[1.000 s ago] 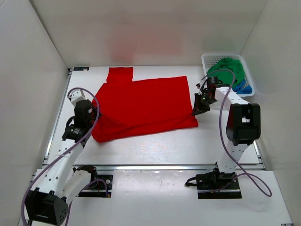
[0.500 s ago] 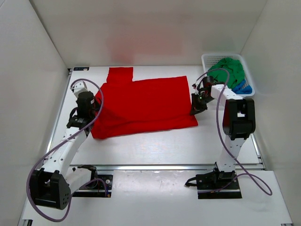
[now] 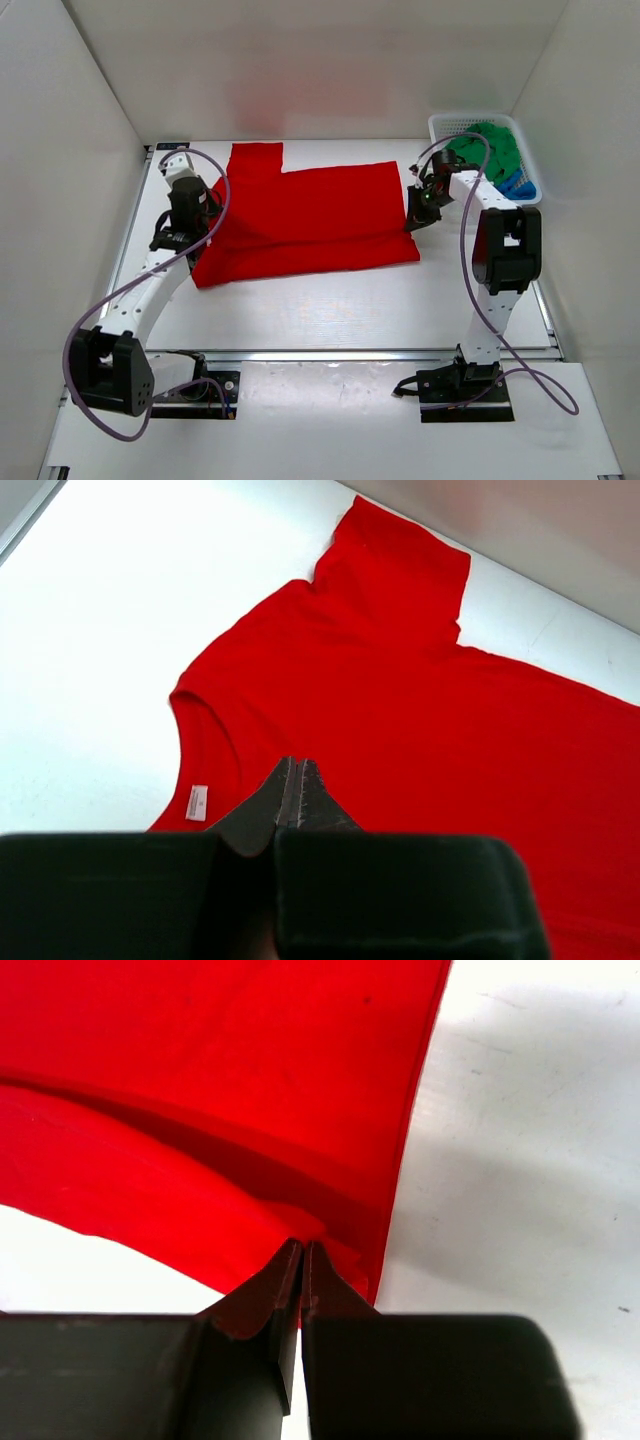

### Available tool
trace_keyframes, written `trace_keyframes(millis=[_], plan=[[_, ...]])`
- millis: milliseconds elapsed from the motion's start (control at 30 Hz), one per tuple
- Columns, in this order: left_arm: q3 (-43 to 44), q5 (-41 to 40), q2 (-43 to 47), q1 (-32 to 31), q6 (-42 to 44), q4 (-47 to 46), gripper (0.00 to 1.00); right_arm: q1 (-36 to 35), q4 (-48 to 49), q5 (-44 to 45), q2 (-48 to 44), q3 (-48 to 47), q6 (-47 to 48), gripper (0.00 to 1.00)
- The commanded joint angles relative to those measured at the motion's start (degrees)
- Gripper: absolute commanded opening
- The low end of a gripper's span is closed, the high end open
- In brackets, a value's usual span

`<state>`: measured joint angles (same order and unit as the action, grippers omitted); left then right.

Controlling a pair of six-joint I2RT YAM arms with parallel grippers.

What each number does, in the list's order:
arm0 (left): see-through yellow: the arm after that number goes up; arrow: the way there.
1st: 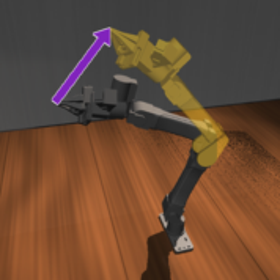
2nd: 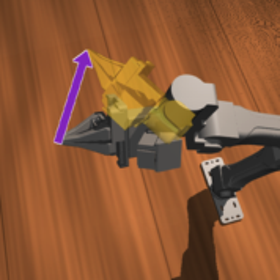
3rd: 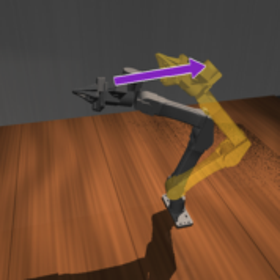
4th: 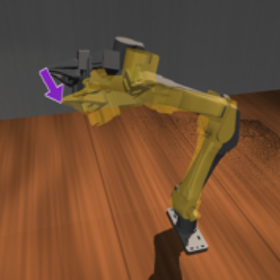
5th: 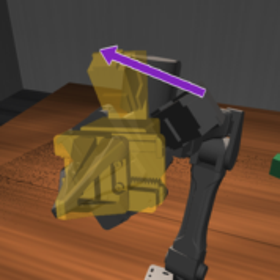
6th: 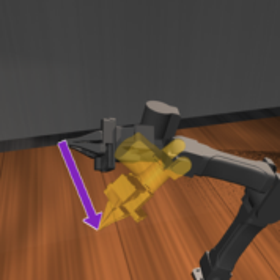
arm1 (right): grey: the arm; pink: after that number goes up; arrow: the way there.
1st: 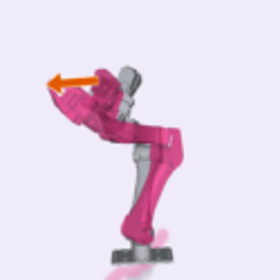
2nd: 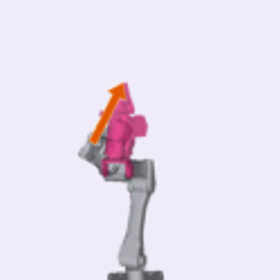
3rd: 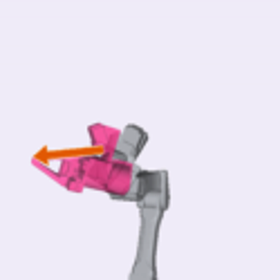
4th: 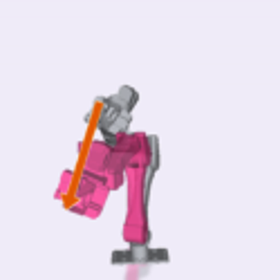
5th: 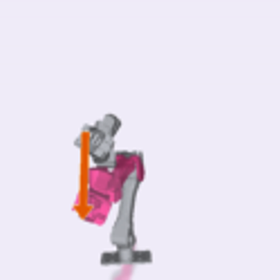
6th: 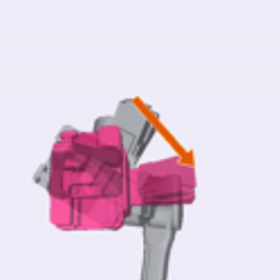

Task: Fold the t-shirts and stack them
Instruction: Fold the flattened tshirt in 1/3 of the way

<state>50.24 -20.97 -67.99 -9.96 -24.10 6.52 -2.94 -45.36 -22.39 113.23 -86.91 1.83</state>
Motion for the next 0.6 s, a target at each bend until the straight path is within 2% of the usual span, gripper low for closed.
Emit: trace_keyframes(millis=[0,67,133,200,233,300,333,367,467,533,567], plan=[[3.4,0.7,-2.4,-0.3,1.7,-3.3,0.00,-0.2,-0.3,0.4,1.1,-3.0,1.0,0.00],[5.6,0.8,-4.2,0.1,2.0,-3.7,0.00,-0.2,-0.7,0.7,2.2,-3.8,1.2,0.00],[7.3,2.0,-6.5,-0.1,2.8,-3.7,0.00,-0.2,-1.3,1.2,2.4,-4.7,1.2,0.04],[10.1,2.5,-9.1,0.7,3.4,-3.8,0.15,-0.8,-1.2,2.9,2.5,-5.4,1.4,0.20],[10.8,3.2,-9.9,2.4,3.4,-4.4,0.22,-1.1,-1.0,3.2,2.0,-5.5,1.3,0.24],[16.3,3.8,-12.8,3.2,2.8,-4.0,0.27,-1.7,0.1,5.8,0.9,-5.5,0.6,0.40],[18.1,4.5,-13.9,4.0,3.1,-2.3,0.38,-2.0,-0.2,6.3,-0.1,-6.1,0.8,0.43],[22.0,4.9,-15.7,4.6,3.6,0.6,0.43,-2.2,-0.3,8.0,-0.5,-6.3,0.6,0.46],[27.5,5.6,-17.6,5.4,2.9,6.5,0.49,-2.8,-1.0,9.9,-3.1,-6.5,0.5,0.50],[23.2,5.8,-14.0,5.5,1.3,7.4,0.47,-3.3,0.1,10.3,-4.9,-5.0,0.5,0.50],[22.0,6.1,-13.2,4.9,0.9,8.5,0.42,-3.9,0.6,10.0,-5.9,-4.0,0.5,0.49]])
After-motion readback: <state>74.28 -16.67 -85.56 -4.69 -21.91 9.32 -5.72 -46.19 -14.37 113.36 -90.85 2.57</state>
